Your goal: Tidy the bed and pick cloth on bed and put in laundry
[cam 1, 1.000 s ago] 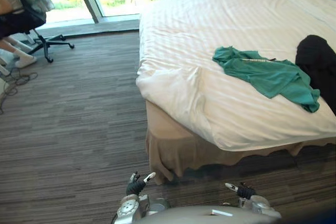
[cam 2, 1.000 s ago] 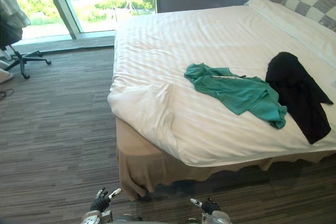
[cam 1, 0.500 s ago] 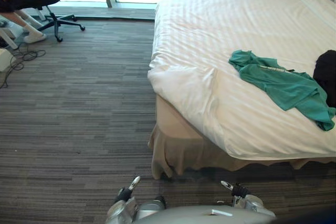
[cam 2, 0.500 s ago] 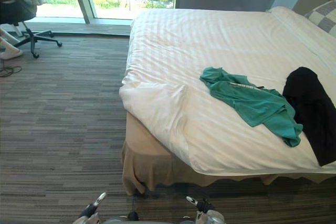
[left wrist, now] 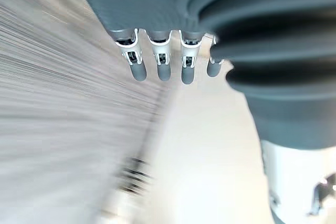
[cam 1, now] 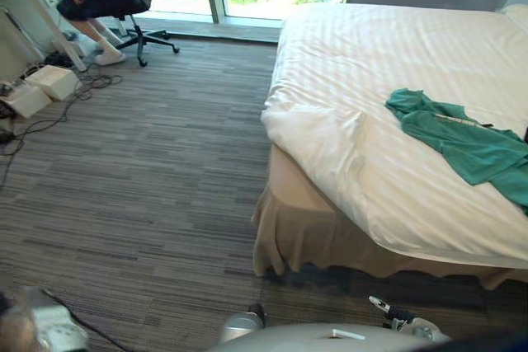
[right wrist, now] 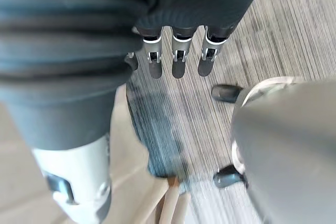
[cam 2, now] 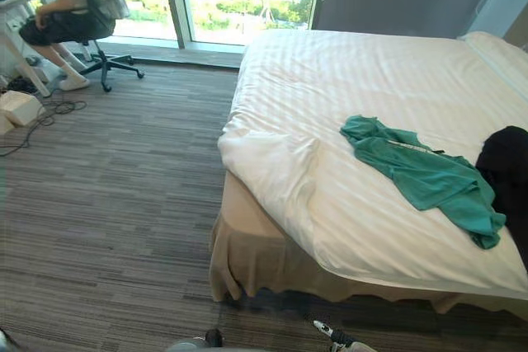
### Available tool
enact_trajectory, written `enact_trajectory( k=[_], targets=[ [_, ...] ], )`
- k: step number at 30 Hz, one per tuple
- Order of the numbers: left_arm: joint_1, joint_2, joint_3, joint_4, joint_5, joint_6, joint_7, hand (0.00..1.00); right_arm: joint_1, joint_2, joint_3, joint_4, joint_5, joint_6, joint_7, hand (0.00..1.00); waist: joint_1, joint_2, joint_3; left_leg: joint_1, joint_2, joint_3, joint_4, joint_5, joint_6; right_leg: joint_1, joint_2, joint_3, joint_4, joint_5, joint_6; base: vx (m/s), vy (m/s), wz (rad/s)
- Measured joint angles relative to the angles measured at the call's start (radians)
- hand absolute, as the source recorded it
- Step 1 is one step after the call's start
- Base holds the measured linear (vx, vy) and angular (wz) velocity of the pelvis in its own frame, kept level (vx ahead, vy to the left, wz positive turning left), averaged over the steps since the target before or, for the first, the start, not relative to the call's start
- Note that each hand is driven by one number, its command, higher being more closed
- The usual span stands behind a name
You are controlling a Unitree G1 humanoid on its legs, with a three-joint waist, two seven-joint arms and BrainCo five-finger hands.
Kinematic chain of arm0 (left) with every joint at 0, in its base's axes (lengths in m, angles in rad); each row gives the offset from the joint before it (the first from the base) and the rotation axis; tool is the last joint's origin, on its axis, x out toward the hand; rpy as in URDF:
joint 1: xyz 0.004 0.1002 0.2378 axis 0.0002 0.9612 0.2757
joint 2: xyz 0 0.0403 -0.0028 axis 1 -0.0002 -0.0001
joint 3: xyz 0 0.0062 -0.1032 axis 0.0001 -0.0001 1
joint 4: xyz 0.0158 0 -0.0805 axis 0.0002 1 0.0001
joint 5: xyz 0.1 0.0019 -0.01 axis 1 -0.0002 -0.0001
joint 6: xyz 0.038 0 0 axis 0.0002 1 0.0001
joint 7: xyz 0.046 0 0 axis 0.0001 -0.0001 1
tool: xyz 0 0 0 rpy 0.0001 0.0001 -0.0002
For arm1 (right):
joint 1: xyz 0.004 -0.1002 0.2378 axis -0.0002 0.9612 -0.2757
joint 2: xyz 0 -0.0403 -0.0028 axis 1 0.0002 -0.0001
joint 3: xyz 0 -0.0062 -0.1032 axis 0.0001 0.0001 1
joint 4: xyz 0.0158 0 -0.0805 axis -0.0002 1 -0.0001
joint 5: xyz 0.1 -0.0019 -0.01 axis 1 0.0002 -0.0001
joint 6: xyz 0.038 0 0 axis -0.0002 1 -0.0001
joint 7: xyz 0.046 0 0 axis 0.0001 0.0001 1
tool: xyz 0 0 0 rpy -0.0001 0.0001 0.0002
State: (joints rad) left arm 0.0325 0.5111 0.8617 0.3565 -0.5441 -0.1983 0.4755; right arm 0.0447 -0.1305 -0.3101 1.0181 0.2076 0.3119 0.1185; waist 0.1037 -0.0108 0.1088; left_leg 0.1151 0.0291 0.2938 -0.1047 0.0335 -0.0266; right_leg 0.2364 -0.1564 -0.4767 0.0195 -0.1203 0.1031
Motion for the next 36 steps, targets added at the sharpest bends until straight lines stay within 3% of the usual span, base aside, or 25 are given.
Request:
enact_trajectory(
  k=[3, 7, 11, 18, 22, 25, 27, 28, 30, 31, 34, 36],
  targets=[
    [-0.037, 0.061, -0.13, -0.135, 0.227, -0.067, -0.058, 0.0, 0.01, 0.004, 0.0, -0.001, 0.028, 0.008, -0.007, 0.0, -0.004, 0.002, -0.038, 0.004, -0.006, 0.011, 0.001, 0.005, 0.005, 0.003, -0.004, 0.008, 0.013, 0.028, 0.002, 0.15, 0.053, 0.16],
    [-0.07, 0.064, -0.341, -0.328, 0.543, -0.16, -0.12, 0.0, 0.016, 0.004, 0.0, -0.002, 0.083, 0.009, -0.037, 0.0, -0.004, 0.013, -0.061, 0.013, -0.006, 0.059, 0.006, 0.006, 0.004, -0.003, -0.005, 0.067, 0.016, 0.039, -0.015, 0.08, 0.033, -0.06],
    [-0.122, 0.063, -0.463, -0.377, 0.633, -0.19, -0.19, 0.0, 0.031, 0.005, -0.001, -0.002, 0.083, 0.006, -0.044, 0.0, -0.008, 0.02, -0.064, 0.027, 0.006, 0.085, 0.006, 0.011, -0.003, -0.005, 0.0, 0.11, 0.016, 0.04, -0.018, 0.01, -0.042, -0.22],
    [-0.21, 0.05, -0.705, -0.419, 0.802, -0.237, -0.288, 0.0, 0.099, 0.009, -0.005, -0.002, 0.107, -0.029, -0.088, 0.0, -0.05, 0.05, -0.082, 0.021, 0.041, 0.152, 0.0, 0.008, -0.01, -0.049, 0.031, 0.206, 0.016, 0.033, -0.026, -0.07, -0.057, -0.34],
    [-0.26, 0.036, -0.834, -0.404, 0.885, -0.224, -0.341, 0.0, 0.128, 0.012, -0.005, -0.002, 0.142, -0.038, -0.116, 0.0, -0.087, 0.054, -0.085, 0.022, 0.052, 0.193, -0.001, 0.011, -0.018, -0.069, 0.04, 0.254, 0.013, 0.02, -0.025, -0.12, -0.046, -0.37],
    [-0.337, 0.007, -0.952, -0.297, 0.956, -0.165, -0.36, 0.0, 0.146, 0.015, -0.004, -0.002, 0.169, -0.046, -0.13, 0.0, -0.105, 0.059, -0.083, 0.039, 0.066, 0.218, -0.001, 0.018, -0.025, -0.085, 0.053, 0.275, 0.014, 0.018, -0.035, -0.09, -0.024, -0.32],
    [-0.385, 0.006, -1.033, -0.156, 1.038, -0.069, -0.36, 0.0, 0.153, 0.021, -0.004, -0.002, 0.171, -0.046, -0.132, 0.0, -0.14, 0.054, -0.083, 0.047, 0.077, 0.232, -0.001, 0.022, -0.03, -0.085, 0.064, 0.289, 0.014, 0.021, -0.039, -0.07, -0.029, -0.22],
    [-0.393, 0.006, -1.048, -0.125, 1.052, -0.043, -0.358, 0.0, 0.154, 0.024, -0.004, -0.002, 0.171, -0.046, -0.133, 0.0, -0.145, 0.054, -0.082, 0.047, 0.077, 0.237, -0.001, 0.022, -0.03, -0.088, 0.066, 0.293, 0.013, 0.021, -0.04, -0.04, -0.013, -0.22],
    [-0.419, -0.001, -1.102, -0.004, 1.096, 0.07, -0.342, 0.0, 0.16, 0.032, -0.007, -0.003, 0.17, -0.046, -0.145, 0.0, -0.169, 0.053, -0.079, 0.048, 0.086, 0.253, -0.001, 0.021, -0.03, -0.091, 0.074, 0.305, 0.002, 0.023, -0.041, -0.02, -0.015, -0.21],
    [-0.422, -0.006, -1.109, 0.022, 1.114, 0.097, -0.337, 0.0, 0.163, 0.034, -0.008, -0.004, 0.169, -0.046, -0.148, 0.0, -0.173, 0.051, -0.078, 0.048, 0.087, 0.257, -0.001, 0.02, -0.031, -0.091, 0.074, 0.307, -0.001, 0.023, -0.042, 0.01, -0.015, -0.16],
    [-0.465, -0.037, -1.12, 0.153, 1.167, 0.26, -0.291, 0.0, 0.177, 0.045, -0.012, -0.022, 0.161, -0.045, -0.166, 0.0, -0.178, 0.047, -0.057, 0.037, 0.094, 0.301, -0.001, 0.016, -0.038, -0.124, 0.08, 0.337, 0.002, 0.03, -0.043, 0.04, 0.002, -0.29],
    [-0.493, -0.04, -1.119, 0.202, 1.168, 0.314, -0.266, 0.0, 0.172, 0.048, -0.012, -0.03, 0.161, -0.045, -0.172, 0.0, -0.183, 0.044, -0.039, 0.013, 0.096, 0.307, 0.0, 0.018, -0.041, -0.157, 0.081, 0.353, 0.014, 0.036, -0.046, 0.03, 0.006, -0.2]
  ],
)
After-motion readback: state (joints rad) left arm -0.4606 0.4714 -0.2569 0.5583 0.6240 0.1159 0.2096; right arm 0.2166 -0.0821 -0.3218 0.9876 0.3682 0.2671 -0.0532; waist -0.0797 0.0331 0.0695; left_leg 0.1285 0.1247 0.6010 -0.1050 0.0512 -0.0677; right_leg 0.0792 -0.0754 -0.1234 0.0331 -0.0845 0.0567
